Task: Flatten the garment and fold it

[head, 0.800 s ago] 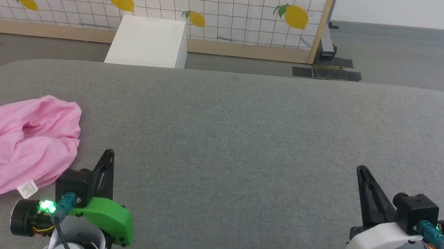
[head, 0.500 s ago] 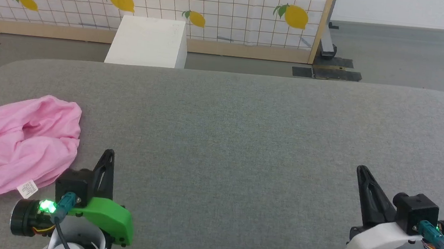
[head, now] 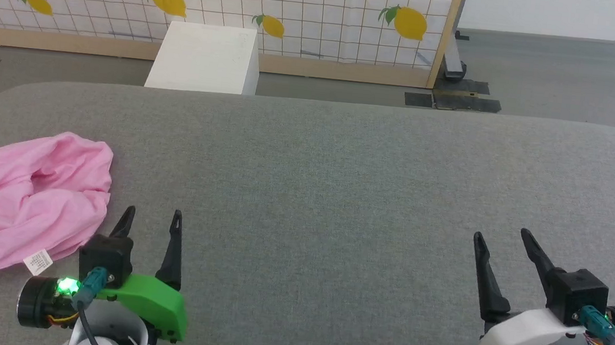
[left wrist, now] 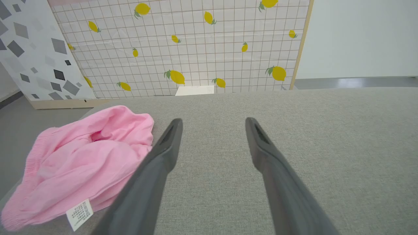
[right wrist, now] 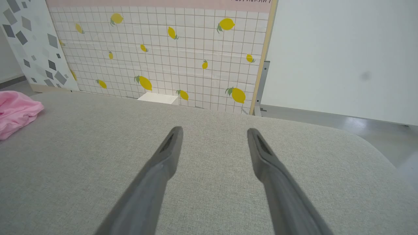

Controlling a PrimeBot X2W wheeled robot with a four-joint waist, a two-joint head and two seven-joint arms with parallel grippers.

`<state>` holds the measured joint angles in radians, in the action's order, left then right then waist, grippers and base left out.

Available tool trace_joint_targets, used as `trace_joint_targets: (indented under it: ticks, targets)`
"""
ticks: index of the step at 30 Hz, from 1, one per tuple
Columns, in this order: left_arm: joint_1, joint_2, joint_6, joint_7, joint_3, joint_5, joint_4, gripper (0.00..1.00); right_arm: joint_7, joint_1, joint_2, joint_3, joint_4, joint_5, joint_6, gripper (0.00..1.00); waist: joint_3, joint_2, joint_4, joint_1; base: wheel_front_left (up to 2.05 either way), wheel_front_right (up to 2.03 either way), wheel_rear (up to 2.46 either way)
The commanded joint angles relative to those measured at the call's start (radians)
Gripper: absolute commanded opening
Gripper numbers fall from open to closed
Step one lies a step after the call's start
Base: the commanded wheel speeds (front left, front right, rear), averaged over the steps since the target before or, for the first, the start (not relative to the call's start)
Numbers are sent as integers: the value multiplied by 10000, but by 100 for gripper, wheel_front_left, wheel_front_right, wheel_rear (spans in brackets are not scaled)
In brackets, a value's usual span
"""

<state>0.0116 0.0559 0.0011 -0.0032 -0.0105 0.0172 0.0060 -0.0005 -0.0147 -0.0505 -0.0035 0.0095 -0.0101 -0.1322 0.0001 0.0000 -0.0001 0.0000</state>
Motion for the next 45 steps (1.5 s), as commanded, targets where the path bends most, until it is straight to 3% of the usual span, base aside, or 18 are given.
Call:
trace_joint_targets:
  ticks: [1, 14, 45]
  targets:
    - [10, -3, -13, -97, -21, 34, 74, 100, -113, 49, 0, -15, 68, -128, 1, 100, 0, 0, 1, 0, 0, 0, 0]
    - [58, 3, -6, -365, -23, 247, 291, 100, -379, 131, 0, -106, 255, -462, 2, 100, 19, 0, 170, 0, 0, 0, 0]
    - [132, -19, -51, -1043, 12, 721, 767, 100, -1061, 249, 1, -213, 882, -1242, 6, 100, 98, 0, 1833, 0, 0, 0, 0]
